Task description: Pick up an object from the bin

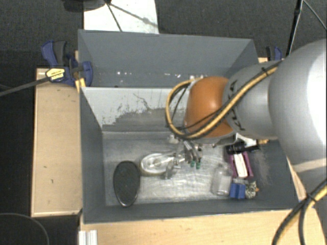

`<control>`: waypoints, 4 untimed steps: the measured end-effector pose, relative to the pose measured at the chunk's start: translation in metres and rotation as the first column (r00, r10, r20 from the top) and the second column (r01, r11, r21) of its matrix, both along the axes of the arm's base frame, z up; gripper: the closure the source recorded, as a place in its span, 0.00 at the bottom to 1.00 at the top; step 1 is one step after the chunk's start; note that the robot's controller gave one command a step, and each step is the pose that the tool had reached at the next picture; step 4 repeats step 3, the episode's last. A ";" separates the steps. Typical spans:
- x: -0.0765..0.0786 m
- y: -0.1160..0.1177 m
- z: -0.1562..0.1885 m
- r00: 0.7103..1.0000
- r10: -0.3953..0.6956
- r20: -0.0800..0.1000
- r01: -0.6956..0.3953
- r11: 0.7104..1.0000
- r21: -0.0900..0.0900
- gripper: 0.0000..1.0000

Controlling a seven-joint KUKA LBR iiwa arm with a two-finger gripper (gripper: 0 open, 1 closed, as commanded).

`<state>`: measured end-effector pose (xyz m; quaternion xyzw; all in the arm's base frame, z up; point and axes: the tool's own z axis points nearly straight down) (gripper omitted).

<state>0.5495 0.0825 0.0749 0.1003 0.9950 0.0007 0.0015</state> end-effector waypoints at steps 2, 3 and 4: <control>-0.010 0.023 0.115 1.000 -0.004 0.006 0.004 1.000 0.002 1.00; -0.005 0.064 0.193 0.973 0.230 0.006 -0.230 0.973 0.000 1.00; -0.005 0.064 0.193 0.973 0.230 0.006 -0.230 0.973 0.000 1.00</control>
Offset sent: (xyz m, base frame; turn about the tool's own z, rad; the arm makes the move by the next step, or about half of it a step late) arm 0.0000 0.0000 0.0000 0.0000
